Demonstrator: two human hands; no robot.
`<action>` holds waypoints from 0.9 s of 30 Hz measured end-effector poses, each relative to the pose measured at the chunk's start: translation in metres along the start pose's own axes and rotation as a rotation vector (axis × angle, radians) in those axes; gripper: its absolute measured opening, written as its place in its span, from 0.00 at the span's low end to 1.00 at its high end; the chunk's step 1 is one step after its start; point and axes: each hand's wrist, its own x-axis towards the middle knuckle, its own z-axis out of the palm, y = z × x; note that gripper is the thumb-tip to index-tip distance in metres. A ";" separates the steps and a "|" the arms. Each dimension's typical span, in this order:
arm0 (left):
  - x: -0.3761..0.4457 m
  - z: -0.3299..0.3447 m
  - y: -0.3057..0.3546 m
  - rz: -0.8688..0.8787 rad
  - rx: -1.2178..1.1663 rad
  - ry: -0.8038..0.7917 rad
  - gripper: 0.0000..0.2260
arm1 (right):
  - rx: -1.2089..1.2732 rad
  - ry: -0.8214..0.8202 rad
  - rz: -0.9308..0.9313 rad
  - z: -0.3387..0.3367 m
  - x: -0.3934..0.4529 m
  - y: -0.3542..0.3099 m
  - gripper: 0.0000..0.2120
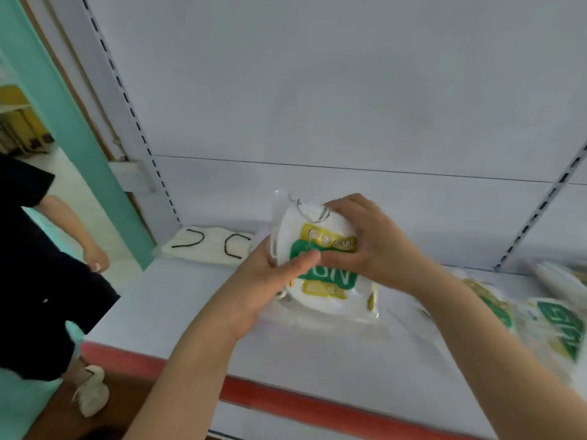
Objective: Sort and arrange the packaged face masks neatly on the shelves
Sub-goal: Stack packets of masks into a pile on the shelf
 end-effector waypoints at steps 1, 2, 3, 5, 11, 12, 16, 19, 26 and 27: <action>-0.002 -0.007 0.001 -0.002 -0.012 0.055 0.20 | -0.018 0.017 -0.003 0.010 0.001 -0.004 0.39; -0.004 -0.019 0.000 -0.020 -0.059 0.103 0.21 | 0.029 0.043 0.030 0.019 0.002 -0.009 0.46; -0.010 -0.031 0.002 -0.033 -0.124 0.139 0.21 | 0.141 0.062 0.099 0.027 0.003 -0.017 0.50; -0.023 -0.065 0.005 -0.042 -0.233 0.207 0.20 | 0.447 0.065 0.307 0.045 0.007 -0.037 0.52; -0.048 -0.176 -0.012 -0.125 0.121 0.397 0.29 | 1.037 -0.268 0.594 0.144 0.030 -0.093 0.21; -0.046 -0.192 -0.020 -0.170 0.242 0.410 0.37 | 1.041 -0.290 0.626 0.157 0.032 -0.102 0.17; -0.034 -0.241 -0.061 -0.325 0.569 0.392 0.41 | 0.988 -0.394 0.717 0.198 0.034 -0.116 0.21; -0.028 -0.232 -0.071 -0.287 0.615 0.370 0.22 | 0.985 -0.395 0.732 0.209 0.034 -0.119 0.23; -0.003 -0.212 -0.044 -0.242 0.924 0.364 0.28 | 0.924 -0.296 0.673 0.174 0.036 -0.125 0.34; 0.001 -0.206 -0.036 -0.166 0.982 0.458 0.32 | 0.892 -0.277 0.630 0.161 0.031 -0.123 0.36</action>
